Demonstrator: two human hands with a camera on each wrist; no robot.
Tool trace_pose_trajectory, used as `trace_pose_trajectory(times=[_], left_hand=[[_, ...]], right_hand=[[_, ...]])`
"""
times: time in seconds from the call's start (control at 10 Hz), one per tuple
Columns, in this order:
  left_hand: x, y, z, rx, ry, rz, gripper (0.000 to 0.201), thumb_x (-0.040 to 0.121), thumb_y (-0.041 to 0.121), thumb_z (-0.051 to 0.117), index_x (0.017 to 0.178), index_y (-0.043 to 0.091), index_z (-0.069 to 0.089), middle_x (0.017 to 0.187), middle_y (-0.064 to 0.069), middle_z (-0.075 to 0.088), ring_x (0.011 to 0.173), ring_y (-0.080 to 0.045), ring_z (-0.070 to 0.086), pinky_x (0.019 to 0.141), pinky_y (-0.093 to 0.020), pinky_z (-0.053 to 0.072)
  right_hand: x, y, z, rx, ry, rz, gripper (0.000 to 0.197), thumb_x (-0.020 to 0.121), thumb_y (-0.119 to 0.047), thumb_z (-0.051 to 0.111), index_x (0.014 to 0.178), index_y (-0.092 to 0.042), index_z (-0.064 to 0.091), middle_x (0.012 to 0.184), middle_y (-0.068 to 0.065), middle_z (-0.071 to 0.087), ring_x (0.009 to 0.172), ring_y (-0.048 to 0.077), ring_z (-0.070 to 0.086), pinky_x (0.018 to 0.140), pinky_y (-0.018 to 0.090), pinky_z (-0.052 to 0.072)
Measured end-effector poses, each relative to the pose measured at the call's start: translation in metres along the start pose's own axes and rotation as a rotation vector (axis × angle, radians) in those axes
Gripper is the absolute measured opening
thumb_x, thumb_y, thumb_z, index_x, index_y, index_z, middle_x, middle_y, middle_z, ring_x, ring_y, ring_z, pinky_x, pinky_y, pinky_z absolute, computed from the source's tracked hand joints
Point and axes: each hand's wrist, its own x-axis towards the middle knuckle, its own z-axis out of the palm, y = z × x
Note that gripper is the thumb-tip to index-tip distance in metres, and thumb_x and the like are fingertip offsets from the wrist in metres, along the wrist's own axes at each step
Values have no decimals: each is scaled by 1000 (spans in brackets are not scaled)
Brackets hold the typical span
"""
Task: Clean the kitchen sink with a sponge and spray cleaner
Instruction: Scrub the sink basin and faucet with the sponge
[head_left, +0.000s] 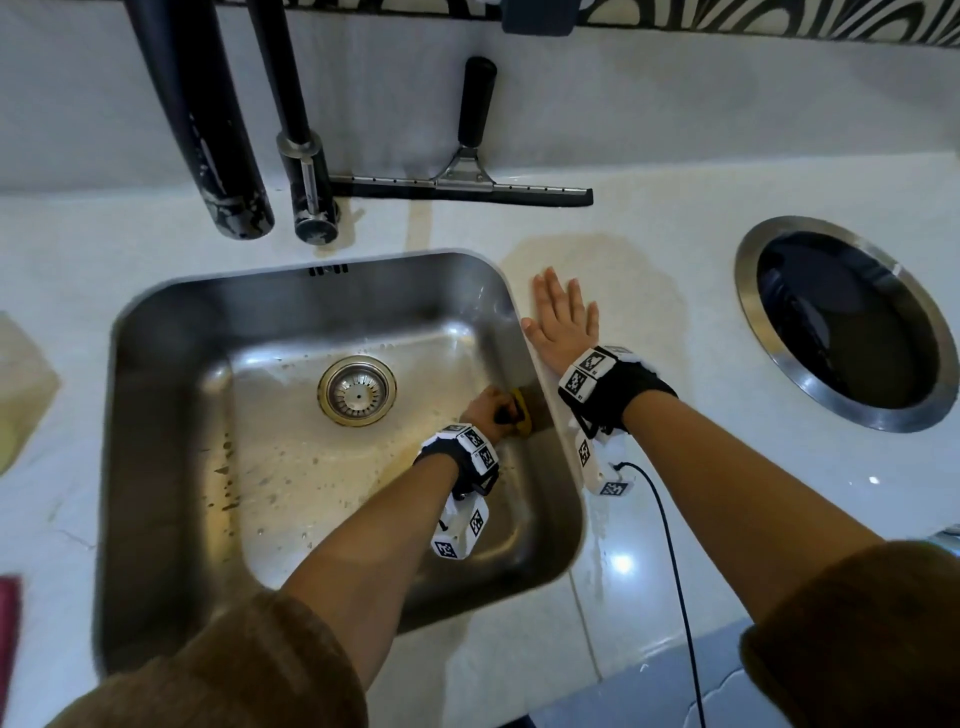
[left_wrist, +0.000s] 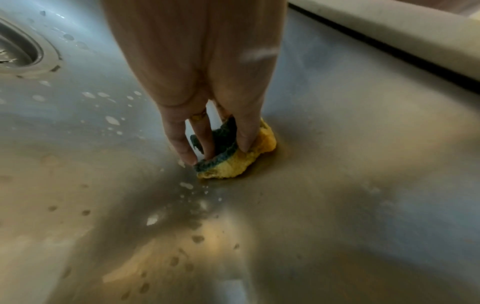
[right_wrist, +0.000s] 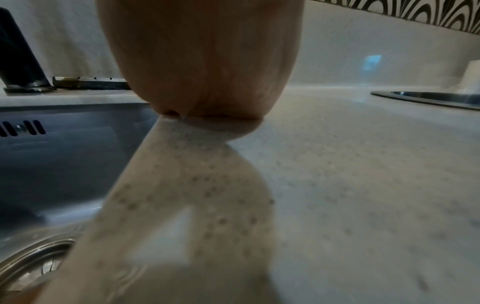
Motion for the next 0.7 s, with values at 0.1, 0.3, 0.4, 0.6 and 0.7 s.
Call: trace_pose_trajectory(times=[0.1,0.3,0.4,0.6,0.7], left_hand=[[-14,2,9,-3,-62,-8,27,79,5,69,102,-4,60,115,-14,51,105,-30,53,91,-33,43],[-38,0,26,-73,-236,-65,25,77,2,69,98,9,59,114,-15,60,104,-30,59,88,-34,50],[-53,3,41,21,-444,-88,33,81,1,66,114,3,62,120,-13,62,106,-25,58,90,-33,49],[-63,-1,51,257,-620,-104,38,81,15,67,115,31,60,116,5,62,104,-22,62,93,-35,51],[-50,-25,60,390,-700,-118,37,74,23,63,96,50,54,111,10,66,89,-22,66,84,-44,57]], right_hand=[[-2,-2,-2,-1,-21,-1,60,101,-41,20,149,-24,-12,157,-6,-22,145,23,-21,115,45,-13],[-2,-1,-1,6,-13,-4,60,102,-39,20,149,-24,-12,157,-5,-21,145,23,-20,115,45,-13],[-1,-1,0,16,10,1,60,101,-39,22,150,-24,-10,157,-6,-19,145,23,-18,116,45,-12],[-1,-2,0,12,10,5,60,101,-39,23,150,-24,-9,158,-6,-18,146,24,-18,116,45,-11],[-2,-2,-1,17,9,3,60,101,-39,23,150,-24,-9,158,-6,-18,145,24,-18,116,45,-12]])
